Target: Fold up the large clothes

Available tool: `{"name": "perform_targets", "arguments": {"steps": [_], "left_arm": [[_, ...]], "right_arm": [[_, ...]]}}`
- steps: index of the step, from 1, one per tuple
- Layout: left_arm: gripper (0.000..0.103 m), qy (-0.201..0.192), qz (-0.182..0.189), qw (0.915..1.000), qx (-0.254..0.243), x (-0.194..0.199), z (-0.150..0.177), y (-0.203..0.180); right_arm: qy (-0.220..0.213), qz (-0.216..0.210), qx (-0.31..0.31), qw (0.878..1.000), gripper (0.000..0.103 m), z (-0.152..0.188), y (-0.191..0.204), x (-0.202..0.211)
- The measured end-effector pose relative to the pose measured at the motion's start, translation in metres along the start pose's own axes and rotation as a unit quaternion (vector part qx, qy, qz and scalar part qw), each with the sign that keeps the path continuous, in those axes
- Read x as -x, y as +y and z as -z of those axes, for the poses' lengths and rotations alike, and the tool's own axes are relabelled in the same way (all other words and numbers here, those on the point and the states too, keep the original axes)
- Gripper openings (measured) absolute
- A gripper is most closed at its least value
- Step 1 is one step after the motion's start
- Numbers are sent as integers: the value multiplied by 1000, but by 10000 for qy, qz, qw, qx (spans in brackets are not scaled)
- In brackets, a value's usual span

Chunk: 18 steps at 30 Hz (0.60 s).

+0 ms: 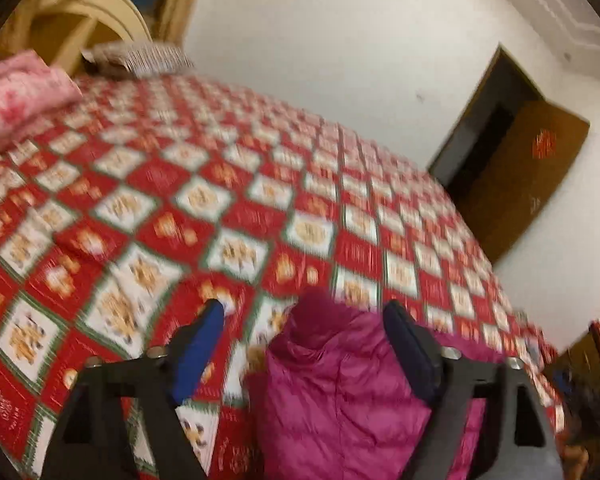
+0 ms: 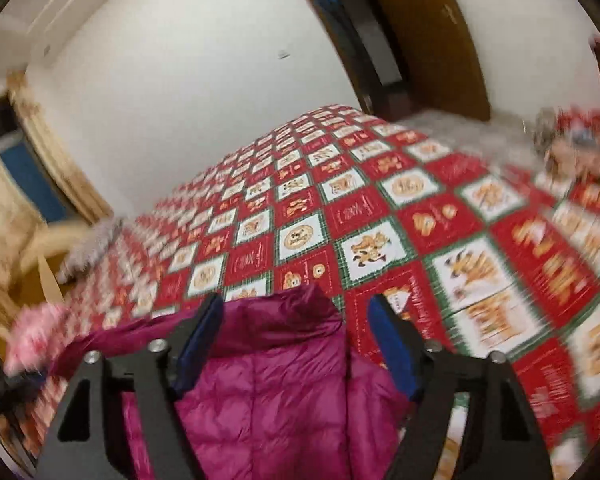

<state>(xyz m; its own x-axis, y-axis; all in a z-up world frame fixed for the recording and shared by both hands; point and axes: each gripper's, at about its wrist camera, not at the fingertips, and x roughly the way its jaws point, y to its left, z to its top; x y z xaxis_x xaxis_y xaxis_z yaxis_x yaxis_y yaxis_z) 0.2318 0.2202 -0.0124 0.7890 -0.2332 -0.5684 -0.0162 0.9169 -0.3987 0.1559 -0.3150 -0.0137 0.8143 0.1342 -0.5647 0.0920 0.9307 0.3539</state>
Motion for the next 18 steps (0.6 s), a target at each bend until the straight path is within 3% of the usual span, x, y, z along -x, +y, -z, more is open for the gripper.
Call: {"name": "perform_targets", "arguments": {"steps": [3, 5, 8, 11, 16, 18], "left_arm": [[82, -47, -125, 9999, -5, -1, -4, -12], [82, 176, -269, 9987, -390, -18, 6, -41], [82, 529, -441, 9931, -953, -56, 33, -84], [83, 554, -840, 9846, -1427, -89, 62, -111], [83, 728, -1044, 9780, -1653, -124, 88, -112], [83, 857, -1094, 9772, -1604, -137, 98, -104]], "right_arm": [[174, -15, 405, 9990, 41, 6, 29, 5], [270, -181, 610, 9976, 33, 11, 54, -1], [383, -356, 666, 9964, 33, 20, 88, -27], [571, -213, 764, 9952, 33, 35, 116, -73], [812, 333, 1294, 9877, 32, 71, 128, -136], [896, 358, 1267, 9872, 32, 81, 120, -147]]}}
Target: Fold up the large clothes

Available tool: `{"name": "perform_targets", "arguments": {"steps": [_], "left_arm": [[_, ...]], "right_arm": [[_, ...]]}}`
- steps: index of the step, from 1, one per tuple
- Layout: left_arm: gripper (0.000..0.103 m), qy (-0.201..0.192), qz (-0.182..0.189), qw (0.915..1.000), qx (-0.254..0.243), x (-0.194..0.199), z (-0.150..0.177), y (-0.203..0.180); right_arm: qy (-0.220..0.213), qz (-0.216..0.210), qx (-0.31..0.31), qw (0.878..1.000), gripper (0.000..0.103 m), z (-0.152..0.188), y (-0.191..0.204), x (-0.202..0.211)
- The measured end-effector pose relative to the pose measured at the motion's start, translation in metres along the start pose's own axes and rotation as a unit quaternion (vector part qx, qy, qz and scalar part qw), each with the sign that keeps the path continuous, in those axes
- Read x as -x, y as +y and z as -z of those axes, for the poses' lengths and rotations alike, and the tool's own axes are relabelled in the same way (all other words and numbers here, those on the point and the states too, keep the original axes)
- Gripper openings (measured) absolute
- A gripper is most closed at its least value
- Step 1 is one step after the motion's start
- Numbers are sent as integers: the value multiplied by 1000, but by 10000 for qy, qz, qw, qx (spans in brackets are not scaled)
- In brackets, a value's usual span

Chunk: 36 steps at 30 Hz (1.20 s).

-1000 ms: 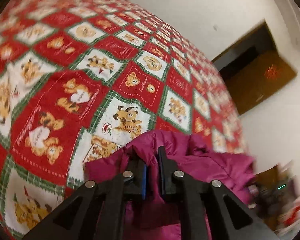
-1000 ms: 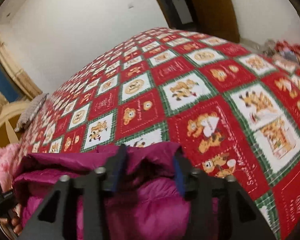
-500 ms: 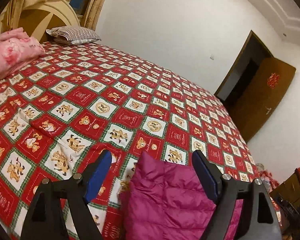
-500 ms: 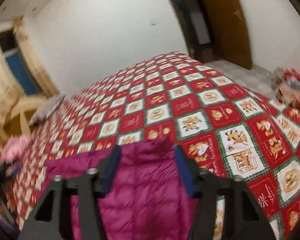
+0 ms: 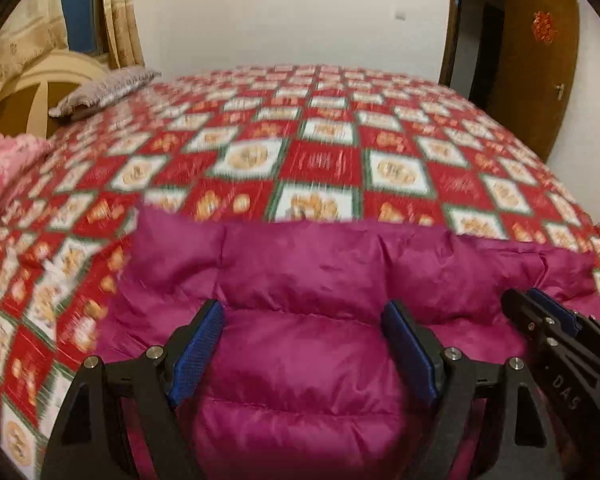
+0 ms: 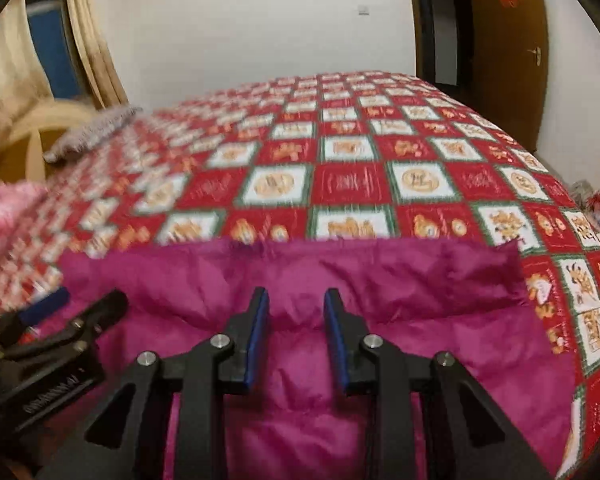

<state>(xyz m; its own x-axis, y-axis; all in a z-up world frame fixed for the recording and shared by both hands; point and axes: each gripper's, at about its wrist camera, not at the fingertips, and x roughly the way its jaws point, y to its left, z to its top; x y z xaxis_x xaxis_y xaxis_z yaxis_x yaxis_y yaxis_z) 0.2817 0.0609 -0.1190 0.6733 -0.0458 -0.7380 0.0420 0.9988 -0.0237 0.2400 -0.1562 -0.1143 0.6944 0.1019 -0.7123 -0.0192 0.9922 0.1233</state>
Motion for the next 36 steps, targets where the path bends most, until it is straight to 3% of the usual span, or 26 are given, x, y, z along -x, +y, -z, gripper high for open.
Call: {"name": "perform_targets", "arguments": {"steps": [4, 14, 16, 17, 18, 21, 25, 27, 30, 33, 36], "left_arm": [[84, -153, 0, 9999, 51, -10, 11, 0], [88, 57, -196, 9998, -31, -31, 13, -9], [88, 67, -203, 9998, -29, -31, 13, -9], [88, 67, -210, 9998, -34, -31, 13, -9], [88, 69, -215, 9997, -37, -32, 13, -9], [88, 71, -231, 9997, -46, -32, 13, -10], [88, 68, -239, 9997, -73, -32, 13, -11], [88, 65, -224, 9997, -80, -32, 13, -11], [88, 82, -212, 9997, -67, -32, 13, -12], [88, 114, -209, 9997, -81, -32, 13, -12], [88, 291, 24, 9994, -165, -25, 8, -6]], "right_arm": [[-16, -226, -294, 9993, 31, 12, -15, -7], [186, -293, -367, 9987, 30, 12, -13, -21], [296, -564, -645, 9959, 24, 8, -26, -15], [302, -631, -757, 9947, 15, 5, -33, -11], [204, -675, -926, 9932, 15, 0, -48, 0], [58, -114, -818, 9966, 15, -8, -76, 17], [252, 589, -709, 9954, 11, 4, -106, 2], [112, 395, -896, 9951, 6, 15, -115, -5], [-10, 433, -906, 9949, 4, 18, -114, -8], [-10, 465, -875, 9951, 4, 15, -114, -7], [96, 453, -886, 9950, 5, 13, -116, -4]]}}
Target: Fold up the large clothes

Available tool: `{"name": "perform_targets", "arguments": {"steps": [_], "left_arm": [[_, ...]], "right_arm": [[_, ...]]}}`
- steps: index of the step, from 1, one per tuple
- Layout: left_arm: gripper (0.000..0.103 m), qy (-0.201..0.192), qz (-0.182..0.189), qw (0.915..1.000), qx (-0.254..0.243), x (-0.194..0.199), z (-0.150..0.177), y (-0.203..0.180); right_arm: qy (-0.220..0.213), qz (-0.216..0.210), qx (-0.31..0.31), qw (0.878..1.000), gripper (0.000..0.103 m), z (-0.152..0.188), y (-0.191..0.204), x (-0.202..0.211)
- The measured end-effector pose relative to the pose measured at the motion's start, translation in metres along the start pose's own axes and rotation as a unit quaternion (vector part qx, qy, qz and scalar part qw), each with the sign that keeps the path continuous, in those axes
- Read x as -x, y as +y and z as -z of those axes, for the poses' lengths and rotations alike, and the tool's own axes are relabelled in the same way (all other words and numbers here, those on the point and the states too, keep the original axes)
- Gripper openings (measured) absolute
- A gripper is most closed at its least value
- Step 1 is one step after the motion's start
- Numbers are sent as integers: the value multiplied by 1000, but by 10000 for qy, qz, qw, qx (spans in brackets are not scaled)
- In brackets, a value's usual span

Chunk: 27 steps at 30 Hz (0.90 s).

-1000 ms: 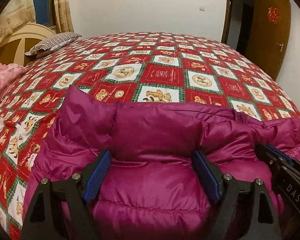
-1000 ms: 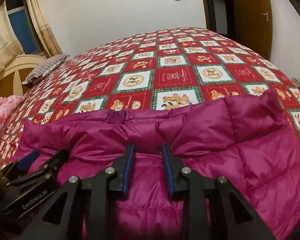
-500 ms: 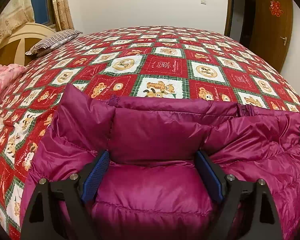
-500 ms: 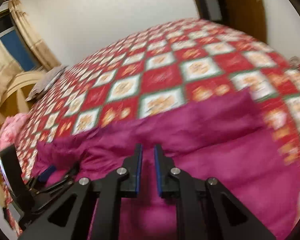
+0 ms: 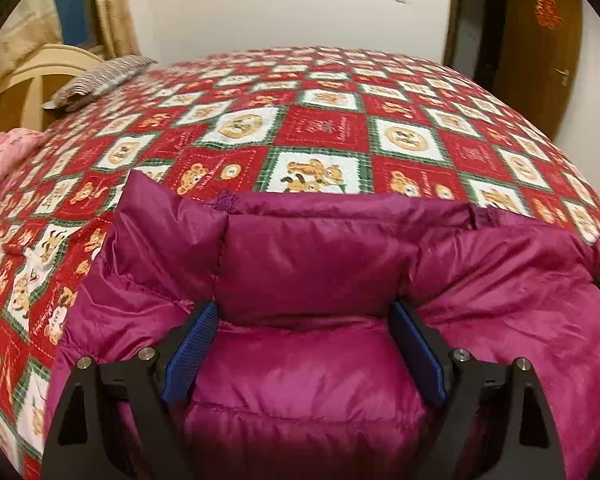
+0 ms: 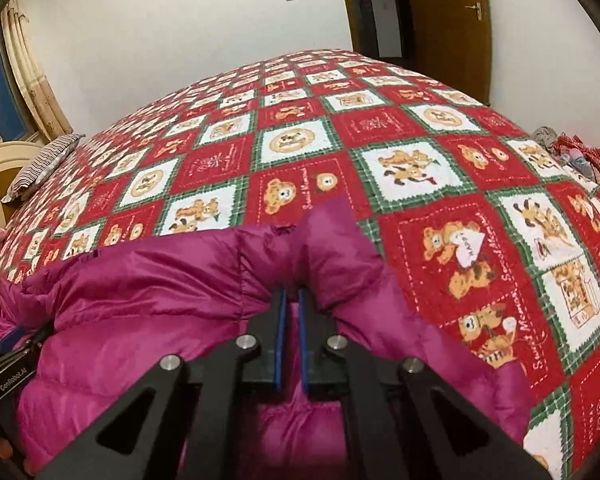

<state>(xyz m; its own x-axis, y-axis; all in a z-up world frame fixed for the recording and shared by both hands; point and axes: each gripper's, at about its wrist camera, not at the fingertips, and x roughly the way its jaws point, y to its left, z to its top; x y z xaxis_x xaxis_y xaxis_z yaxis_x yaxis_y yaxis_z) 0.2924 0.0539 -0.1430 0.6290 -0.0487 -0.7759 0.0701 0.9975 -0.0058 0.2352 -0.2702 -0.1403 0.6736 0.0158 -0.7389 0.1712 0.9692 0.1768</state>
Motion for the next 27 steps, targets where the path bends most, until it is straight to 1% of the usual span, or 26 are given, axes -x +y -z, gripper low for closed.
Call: {"name": "perform_targets", "arguments": {"steps": [1, 2, 3, 4, 5, 6, 7, 8, 9, 10, 12, 13, 14, 17, 19, 20, 21, 22, 23, 24, 25, 26, 27], "left_arm": [[88, 24, 117, 9999, -72, 8, -1, 4], [88, -95, 246, 9996, -59, 23, 0, 13], [88, -238, 316, 9992, -8, 37, 2, 21], [88, -360, 346, 9987, 55, 51, 4, 30], [88, -522, 328, 9979, 173, 71, 9, 45], [88, -603, 311, 9974, 247, 81, 12, 52], [88, -730, 240, 9962, 421, 98, 20, 65], [88, -832, 211, 9948, 551, 110, 27, 74], [88, -886, 206, 9939, 622, 117, 34, 79], [88, -937, 164, 9926, 752, 127, 46, 86], [88, -925, 57, 9905, 1017, 134, 66, 96], [88, -916, 25, 9892, 1140, 134, 73, 99], [88, -876, -23, 9865, 1381, 134, 87, 105], [88, -793, -143, 9808, 1774, 129, 110, 110], [88, -748, -102, 9783, 1932, 126, 119, 110], [88, -745, -47, 9770, 1999, 125, 123, 108], [88, -748, 8, 9762, 2035, 126, 125, 106], [88, -744, 115, 9756, 2064, 124, 126, 102], [88, -702, 250, 9756, 2063, 119, 127, 98], [88, -636, 361, 9760, 2053, 117, 127, 95], [88, -425, 563, 9760, 2062, 106, 128, 90], [88, -276, 660, 9750, 2102, 100, 129, 86], [88, -254, 641, 9746, 2130, 96, 130, 82]], "right_arm": [[89, 46, 36, 9999, 5, -2, 1, 6], [84, 81, 40, 9999, 5, -1, 1, 13], [-144, -13, -20, 9999, 10, 2, 3, 35], [-345, -139, -40, 9993, 14, 6, 7, 52], [-489, -245, 22, 9985, 15, 10, 15, 69], [-581, -326, 103, 9977, 15, 14, 22, 82], [-653, -410, 170, 9969, 15, 19, 31, 93], [-692, -594, 219, 9956, 15, 27, 44, 107], [-660, -752, 241, 9947, 15, 32, 54, 112], [-595, -942, 285, 9934, 15, 39, 66, 116], [-504, -1156, 404, 9912, 15, 54, 91, 117], [-510, -1160, 467, 9908, 15, 61, 101, 116], [-510, -1154, 585, 9903, 15, 70, 114, 113], [-298, -1160, 642, 9907, 15, 83, 127, 97], [-49, -1090, 591, 9923, 15, 92, 128, 79], [180, -1058, 582, 9925, 14, 99, 125, 64], [208, -1058, 536, 9927, 12, 102, 122, 57], [181, -1069, 494, 9929, 7, 104, 119, 55], [184, -1122, 439, 9925, 5, 105, 116, 53], [199, -1167, 389, 9922, 5, 105, 114, 52], [213, -1195, 353, 9920, 5, 104, 113, 51], [225, -1215, 321, 9918, 5, 104, 112, 50], [220, -1218, 314, 9918, 5, 104, 111, 50]]}}
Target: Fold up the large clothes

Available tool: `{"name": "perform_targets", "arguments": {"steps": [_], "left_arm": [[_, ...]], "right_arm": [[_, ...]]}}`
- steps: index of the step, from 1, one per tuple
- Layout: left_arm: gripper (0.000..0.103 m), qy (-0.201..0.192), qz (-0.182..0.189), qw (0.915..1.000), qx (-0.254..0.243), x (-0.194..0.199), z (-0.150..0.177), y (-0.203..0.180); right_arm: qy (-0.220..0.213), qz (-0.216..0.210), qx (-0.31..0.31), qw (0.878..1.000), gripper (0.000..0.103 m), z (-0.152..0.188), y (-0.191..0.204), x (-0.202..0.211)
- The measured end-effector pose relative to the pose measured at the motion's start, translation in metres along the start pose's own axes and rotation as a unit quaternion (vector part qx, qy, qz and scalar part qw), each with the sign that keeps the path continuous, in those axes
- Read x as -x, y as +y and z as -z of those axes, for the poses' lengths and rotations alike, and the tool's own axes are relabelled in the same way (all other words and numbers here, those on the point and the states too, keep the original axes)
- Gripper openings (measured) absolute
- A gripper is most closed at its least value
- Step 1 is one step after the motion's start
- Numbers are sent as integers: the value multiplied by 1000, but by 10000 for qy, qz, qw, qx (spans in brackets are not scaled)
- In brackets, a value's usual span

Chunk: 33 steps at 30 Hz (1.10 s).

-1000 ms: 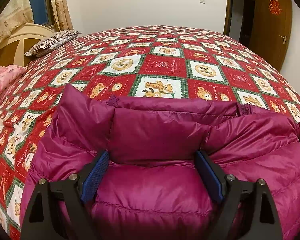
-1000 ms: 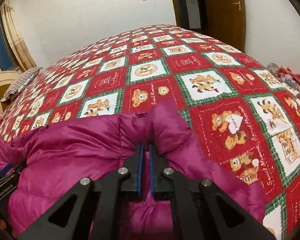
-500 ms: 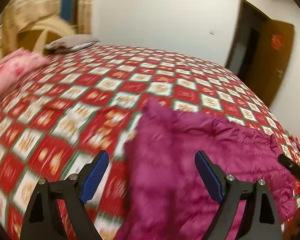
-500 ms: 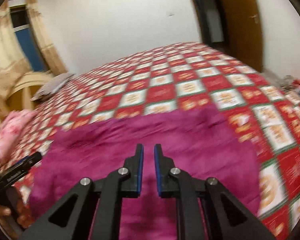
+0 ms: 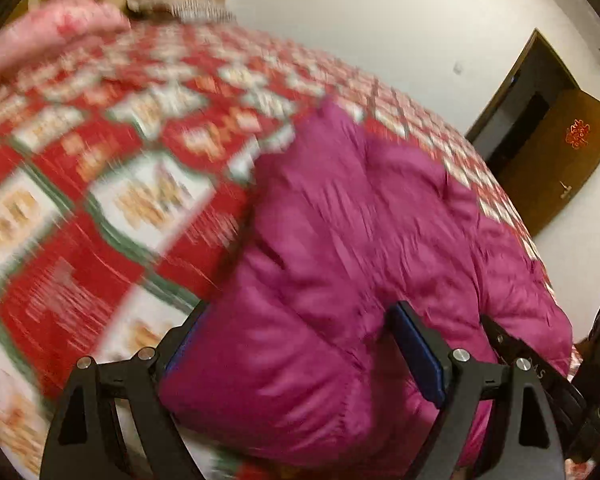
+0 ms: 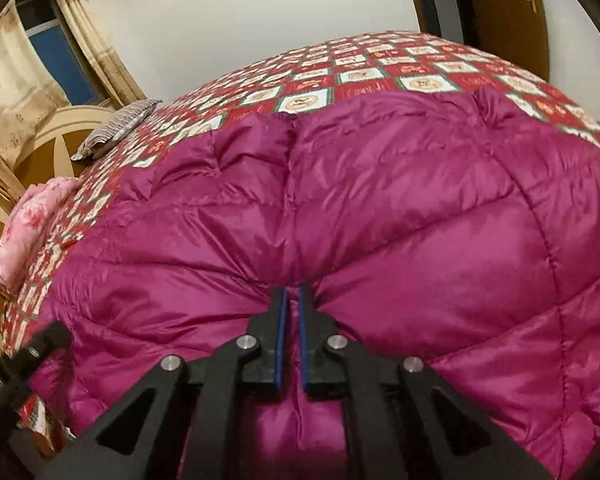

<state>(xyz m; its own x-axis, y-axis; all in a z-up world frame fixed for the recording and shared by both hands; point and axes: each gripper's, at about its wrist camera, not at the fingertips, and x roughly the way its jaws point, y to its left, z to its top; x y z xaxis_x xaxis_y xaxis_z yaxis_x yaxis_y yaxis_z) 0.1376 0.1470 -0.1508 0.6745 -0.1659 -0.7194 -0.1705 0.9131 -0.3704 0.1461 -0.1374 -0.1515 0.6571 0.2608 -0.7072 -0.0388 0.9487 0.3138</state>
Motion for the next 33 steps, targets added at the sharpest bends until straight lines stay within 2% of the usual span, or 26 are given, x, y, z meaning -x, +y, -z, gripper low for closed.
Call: {"name": "perform_targets", "arguments": {"steps": [2, 4, 5, 6, 8, 10, 15, 18, 23, 25, 26, 28, 29, 33], "left_arm": [[88, -178, 9, 9998, -119, 0, 0, -7], [88, -174, 126, 9997, -80, -3, -4, -10], [84, -243, 276, 9993, -5, -1, -6, -10], [77, -326, 408, 9986, 32, 1, -8, -11], [45, -409, 609, 9972, -150, 4, -16, -20], [30, -498, 735, 9954, -353, 10, -19, -29], [26, -851, 1106, 9851, -1003, 38, -32, -72], [26, -1061, 1383, 9704, -1670, 58, -35, -108], [26, -1216, 1735, 9344, -2862, 77, -22, -181], [26, -1212, 1800, 9237, -3156, 76, -16, -198], [26, -1139, 1863, 9171, -3336, 73, -10, -211], [26, -1063, 1902, 9093, -3546, 68, -2, -226], [26, -992, 1933, 9025, -3719, 64, 6, -237], [26, -732, 2026, 8876, -4071, 48, 34, -260]], "right_arm": [[-31, 9, 5, 10000, 5, 1, 0, 1], [-48, -2, -16, 10000, 5, 4, 1, 3], [-48, -29, -48, 10000, 5, 4, 0, 3], [-39, -93, -136, 9999, 5, 3, -3, 3], [-26, -185, -276, 9994, 5, 4, -5, 3], [-25, -251, -346, 9991, 5, 5, -6, 2], [8, -472, -606, 9970, 5, 5, -15, 3], [58, -651, -791, 9947, 5, 5, -22, 4], [197, -962, -949, 9906, 5, 0, -31, 15], [79, -1105, -1118, 9875, 6, -1, -43, 31], [-50, -1097, -1166, 9871, 6, -1, -51, 42], [-306, -973, -1249, 9869, 8, -3, -70, 66], [-369, -919, -1284, 9868, 12, -3, -77, 74], [-770, -462, -1636, 9824, 14, 6, -135, 121]]}}
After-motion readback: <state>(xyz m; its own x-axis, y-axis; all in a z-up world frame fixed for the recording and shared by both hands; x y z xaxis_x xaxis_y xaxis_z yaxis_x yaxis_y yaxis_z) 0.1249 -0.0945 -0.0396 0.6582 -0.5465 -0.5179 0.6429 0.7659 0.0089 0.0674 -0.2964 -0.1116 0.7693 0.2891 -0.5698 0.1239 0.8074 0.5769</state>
